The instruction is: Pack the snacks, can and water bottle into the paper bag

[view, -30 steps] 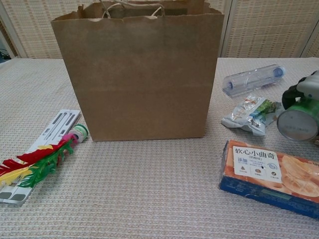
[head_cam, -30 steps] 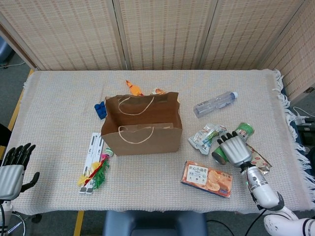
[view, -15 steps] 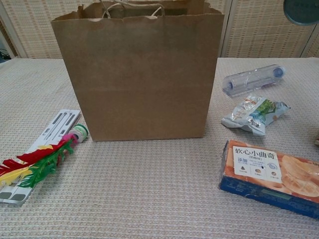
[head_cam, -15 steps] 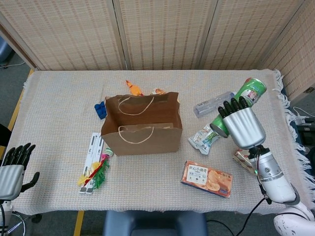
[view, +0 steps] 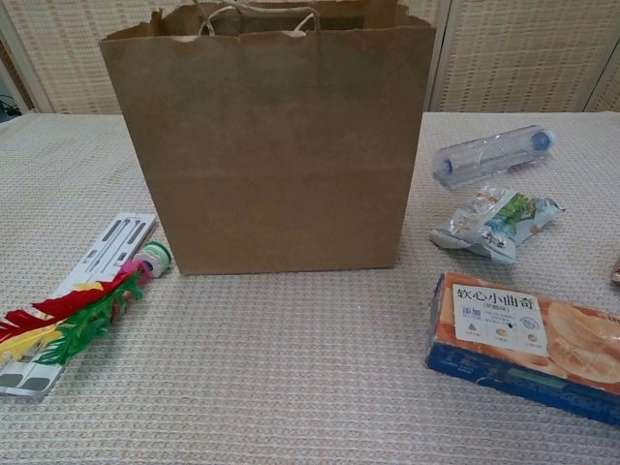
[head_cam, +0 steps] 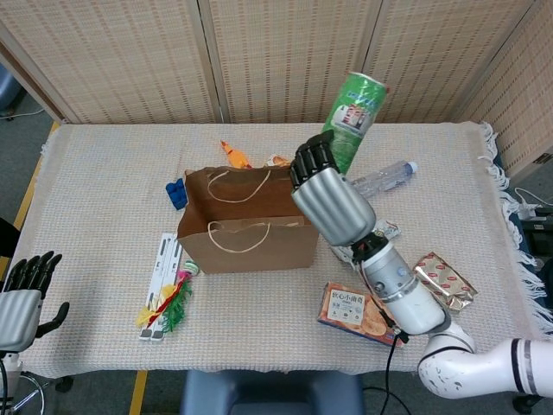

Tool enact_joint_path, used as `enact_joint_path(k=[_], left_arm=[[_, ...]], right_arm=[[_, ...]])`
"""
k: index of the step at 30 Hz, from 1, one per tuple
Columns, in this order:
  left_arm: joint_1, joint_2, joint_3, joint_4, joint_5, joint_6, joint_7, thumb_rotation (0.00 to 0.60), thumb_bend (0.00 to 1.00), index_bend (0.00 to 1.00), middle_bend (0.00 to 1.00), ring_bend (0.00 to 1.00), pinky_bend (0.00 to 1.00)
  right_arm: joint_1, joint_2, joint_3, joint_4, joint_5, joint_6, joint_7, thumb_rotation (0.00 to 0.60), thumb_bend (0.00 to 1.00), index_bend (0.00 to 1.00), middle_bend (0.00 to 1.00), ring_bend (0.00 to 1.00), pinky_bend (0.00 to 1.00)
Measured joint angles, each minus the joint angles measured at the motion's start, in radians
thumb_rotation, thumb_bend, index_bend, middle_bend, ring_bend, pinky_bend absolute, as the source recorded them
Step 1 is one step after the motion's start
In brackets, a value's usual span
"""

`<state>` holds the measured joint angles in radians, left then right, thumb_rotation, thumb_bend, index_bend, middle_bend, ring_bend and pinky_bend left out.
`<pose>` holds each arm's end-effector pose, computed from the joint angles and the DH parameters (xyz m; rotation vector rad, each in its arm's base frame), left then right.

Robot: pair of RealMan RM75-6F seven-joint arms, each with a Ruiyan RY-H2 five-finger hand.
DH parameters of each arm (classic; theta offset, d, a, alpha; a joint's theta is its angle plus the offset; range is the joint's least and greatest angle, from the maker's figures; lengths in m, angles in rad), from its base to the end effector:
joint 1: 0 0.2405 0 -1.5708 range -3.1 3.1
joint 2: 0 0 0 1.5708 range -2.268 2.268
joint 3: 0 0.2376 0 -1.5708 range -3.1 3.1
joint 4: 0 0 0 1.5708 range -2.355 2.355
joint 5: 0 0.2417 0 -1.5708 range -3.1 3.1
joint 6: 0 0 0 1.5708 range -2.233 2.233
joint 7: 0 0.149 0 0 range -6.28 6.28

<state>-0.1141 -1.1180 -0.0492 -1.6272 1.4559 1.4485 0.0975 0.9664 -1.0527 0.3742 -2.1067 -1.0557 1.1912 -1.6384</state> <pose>-0.3060 0.1957 0.1180 -1.4132 -0.8685 -0.8234 0.0445 -0.3194 0.1158 1.6166 0.4973 0.5698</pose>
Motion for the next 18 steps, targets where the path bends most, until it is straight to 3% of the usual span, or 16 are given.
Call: enact_joint_path(k=[5,9,18], left_arm=[[-0.001,0.003,0.001,0.005,0.003,-0.003,-0.014,0.600,0.37,0.00,0.00,0.00,0.00],[-0.003,0.006,0.001,0.007,0.003,-0.007,-0.027,0.600,0.37,0.00,0.00,0.00,0.00],[-0.005,0.010,0.002,0.008,0.005,-0.012,-0.038,0.600,0.37,0.00,0.00,0.00,0.00]], right_arm=[[0.163,-0.114,-0.036,0.058,0.109,-0.021,-0.213,0.600,0.23,0.63,0.52,0.53,0.56],[0.265,-0.193,-0.101,0.128,0.212,-0.033,-0.344,0.600,0.23,0.62,0.52,0.53,0.56],[0.393,-0.242,-0.212,0.202,0.365,-0.044,-0.459,0.600,0.23,0.58,0.52,0.51,0.56]])
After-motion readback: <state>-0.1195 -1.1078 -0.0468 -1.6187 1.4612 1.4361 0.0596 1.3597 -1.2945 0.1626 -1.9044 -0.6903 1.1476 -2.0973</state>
